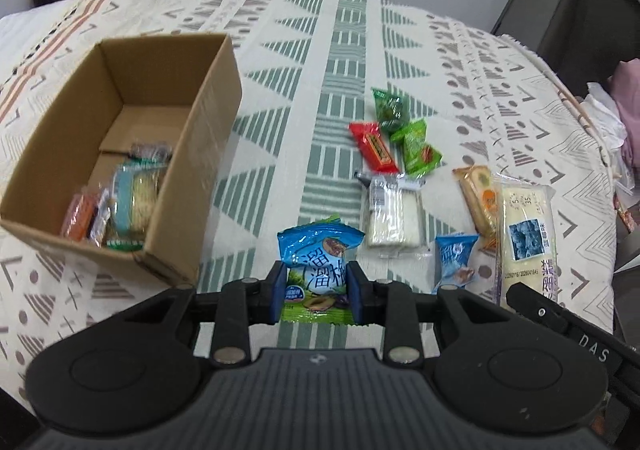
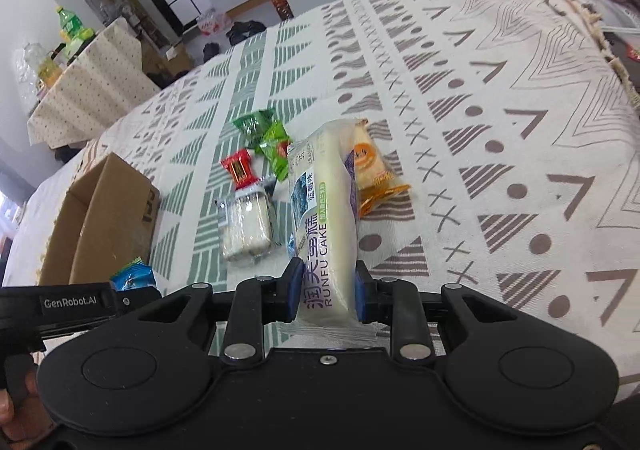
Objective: Organize snacks
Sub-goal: 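Lift both snacks and carry them over the cardboard box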
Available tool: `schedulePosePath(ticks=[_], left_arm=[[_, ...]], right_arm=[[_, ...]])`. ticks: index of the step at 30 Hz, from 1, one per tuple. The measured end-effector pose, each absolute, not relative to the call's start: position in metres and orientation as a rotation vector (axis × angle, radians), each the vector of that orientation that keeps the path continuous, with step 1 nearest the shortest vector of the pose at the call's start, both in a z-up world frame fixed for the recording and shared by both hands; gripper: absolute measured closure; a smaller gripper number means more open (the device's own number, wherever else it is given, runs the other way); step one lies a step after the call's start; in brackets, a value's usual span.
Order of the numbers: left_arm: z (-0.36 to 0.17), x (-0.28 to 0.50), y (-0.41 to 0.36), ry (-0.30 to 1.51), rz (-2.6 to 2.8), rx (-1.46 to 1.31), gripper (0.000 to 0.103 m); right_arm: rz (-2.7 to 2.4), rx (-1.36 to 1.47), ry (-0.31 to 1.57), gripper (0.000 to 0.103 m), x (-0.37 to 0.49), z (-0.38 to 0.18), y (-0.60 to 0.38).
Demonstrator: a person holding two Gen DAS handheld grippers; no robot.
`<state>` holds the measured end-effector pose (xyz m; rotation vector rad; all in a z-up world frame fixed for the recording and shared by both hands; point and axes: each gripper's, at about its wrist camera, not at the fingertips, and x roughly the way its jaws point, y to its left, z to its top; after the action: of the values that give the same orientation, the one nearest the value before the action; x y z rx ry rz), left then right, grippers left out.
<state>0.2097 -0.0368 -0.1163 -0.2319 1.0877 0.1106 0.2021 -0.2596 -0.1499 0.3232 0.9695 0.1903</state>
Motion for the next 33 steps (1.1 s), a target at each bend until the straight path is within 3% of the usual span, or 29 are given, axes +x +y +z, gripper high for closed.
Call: schedulePosePath(ticks=[10, 33], left_arm=[[-0.091, 0.208, -0.027, 0.951, 0.066, -0.247, 0.072], [-0.059, 0.201, 0.04, 0.821, 0.065, -0.411, 0.073]], right_arm=[[0.173, 0.317, 0.905, 0.077, 0.195, -0.12, -0.245], [0.147, 0.322, 0.783, 0.077, 0.195, -0.073, -0.194]])
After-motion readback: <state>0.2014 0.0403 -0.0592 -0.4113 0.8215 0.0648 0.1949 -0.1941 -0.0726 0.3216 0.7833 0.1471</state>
